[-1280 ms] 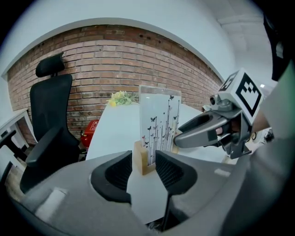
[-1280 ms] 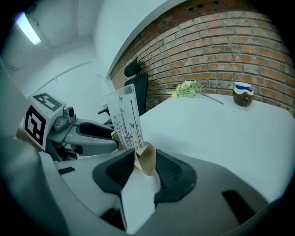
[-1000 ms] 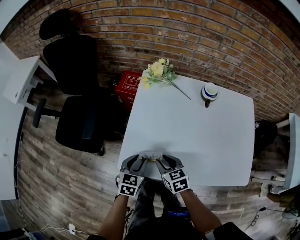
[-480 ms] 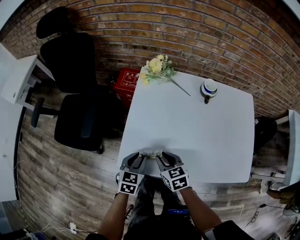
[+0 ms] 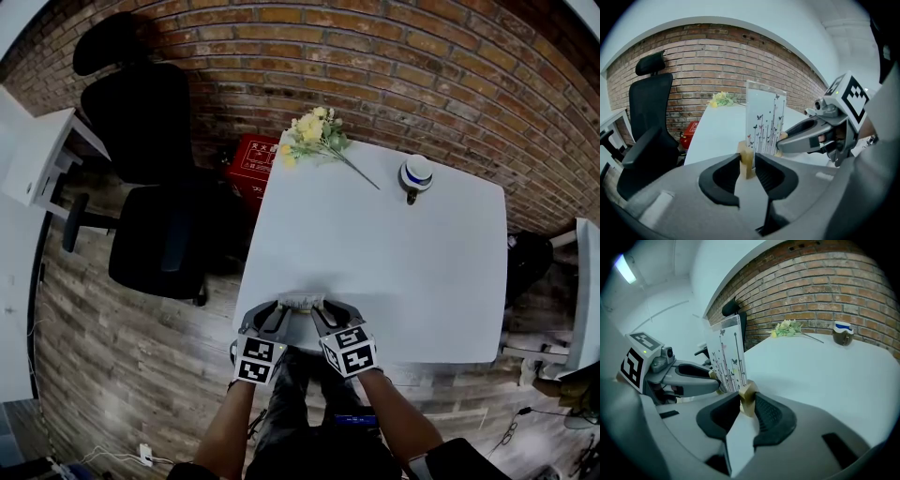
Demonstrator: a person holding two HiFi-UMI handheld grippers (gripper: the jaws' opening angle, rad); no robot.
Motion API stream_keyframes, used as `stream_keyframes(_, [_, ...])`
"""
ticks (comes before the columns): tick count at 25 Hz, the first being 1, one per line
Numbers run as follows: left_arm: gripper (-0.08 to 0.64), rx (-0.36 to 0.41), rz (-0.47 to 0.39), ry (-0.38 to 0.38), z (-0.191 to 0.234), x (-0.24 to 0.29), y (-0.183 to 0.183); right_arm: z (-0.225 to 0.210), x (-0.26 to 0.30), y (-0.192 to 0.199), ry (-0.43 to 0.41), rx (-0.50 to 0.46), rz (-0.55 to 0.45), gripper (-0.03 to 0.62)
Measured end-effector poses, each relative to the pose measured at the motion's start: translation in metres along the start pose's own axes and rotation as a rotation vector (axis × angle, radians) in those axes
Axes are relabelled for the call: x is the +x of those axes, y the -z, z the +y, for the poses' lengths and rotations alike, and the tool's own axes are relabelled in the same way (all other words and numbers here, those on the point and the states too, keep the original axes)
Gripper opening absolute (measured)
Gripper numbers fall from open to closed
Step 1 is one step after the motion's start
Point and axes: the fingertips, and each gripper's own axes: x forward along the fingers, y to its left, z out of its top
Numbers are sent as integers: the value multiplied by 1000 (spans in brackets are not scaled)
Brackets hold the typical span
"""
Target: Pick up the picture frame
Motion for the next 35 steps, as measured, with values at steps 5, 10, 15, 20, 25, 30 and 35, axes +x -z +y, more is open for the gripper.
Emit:
stream_keyframes(5, [106, 10, 0, 2, -6, -5, -8, -1, -9, -5, -7, 6, 0, 104])
stream_keyframes(10, [104, 33, -19, -2, -7, -12, -29, -4, -21, -25, -11, -19, -28, 104])
stream_keyframes(15, [100, 59, -55, -11, -9, -24, -60, -7, -39, -53, -12, -60, -70, 104])
stream_keyframes(20, [98, 89, -111, -38, -14, -40, -93, -7, -63, -83, -8, -89, -130, 104])
stream_keyframes(25, [98, 92, -160, -52, -19, -52, -112, -6, -81, -100, -2, -110, -171, 104])
stream_keyframes(30, [98, 101, -161, -43, -27, -55, -110, -7, -88, -95, -12, -115, -167, 104])
stream_keyframes(35, [97, 106, -151, -42, -31, -55, -108, -7, -90, -92, -16, -112, -163, 104])
